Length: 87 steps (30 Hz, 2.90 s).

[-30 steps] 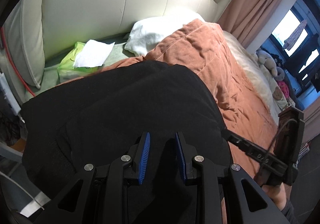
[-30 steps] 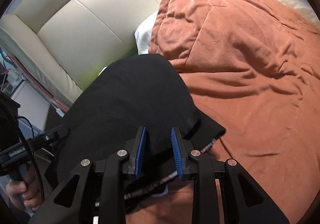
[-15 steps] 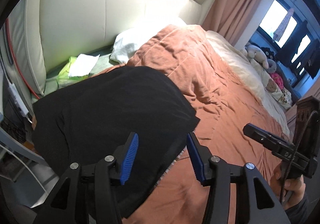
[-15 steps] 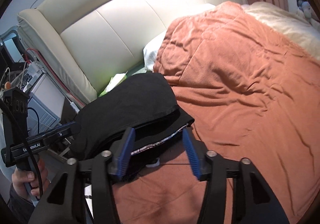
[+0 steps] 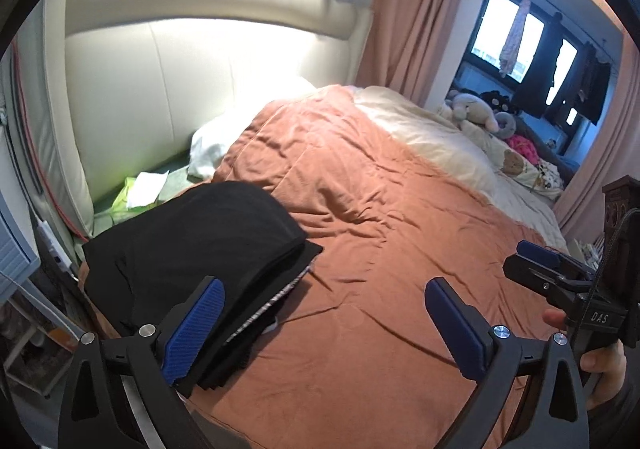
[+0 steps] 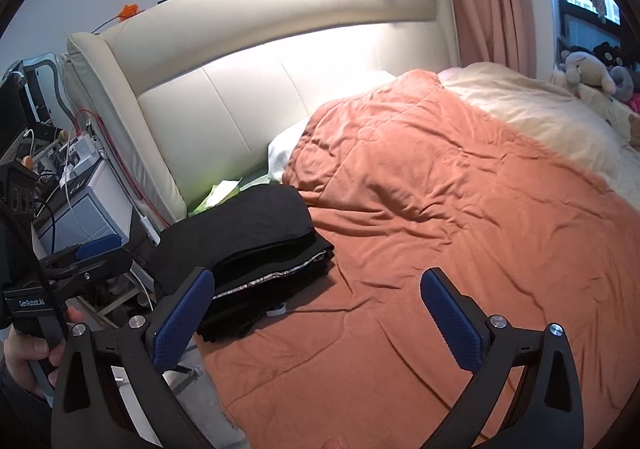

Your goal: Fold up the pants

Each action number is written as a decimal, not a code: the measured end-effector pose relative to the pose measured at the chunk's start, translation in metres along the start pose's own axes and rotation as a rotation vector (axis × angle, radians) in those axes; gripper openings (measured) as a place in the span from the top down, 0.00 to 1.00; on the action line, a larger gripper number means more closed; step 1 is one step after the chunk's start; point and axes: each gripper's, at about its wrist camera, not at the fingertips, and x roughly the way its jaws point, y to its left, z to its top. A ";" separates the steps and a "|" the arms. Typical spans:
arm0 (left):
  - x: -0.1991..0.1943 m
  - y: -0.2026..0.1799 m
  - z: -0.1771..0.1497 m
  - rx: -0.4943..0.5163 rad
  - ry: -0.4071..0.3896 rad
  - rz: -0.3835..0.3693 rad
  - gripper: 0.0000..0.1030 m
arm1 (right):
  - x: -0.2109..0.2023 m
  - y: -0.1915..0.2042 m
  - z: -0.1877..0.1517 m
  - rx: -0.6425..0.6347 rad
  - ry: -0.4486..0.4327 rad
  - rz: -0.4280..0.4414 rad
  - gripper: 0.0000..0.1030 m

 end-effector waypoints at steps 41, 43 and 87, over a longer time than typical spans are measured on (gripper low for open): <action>-0.156 -0.142 -0.146 0.190 -0.218 -0.095 0.01 | -0.288 0.017 -0.204 0.031 -0.297 -0.240 0.00; -0.162 -0.146 -0.155 0.194 -0.219 -0.105 0.01 | -0.297 0.022 -0.216 0.037 -0.306 -0.247 0.00; -0.250 -0.173 -0.327 0.319 -0.297 -0.171 0.01 | -0.391 0.121 -0.395 0.095 -0.395 -0.403 0.00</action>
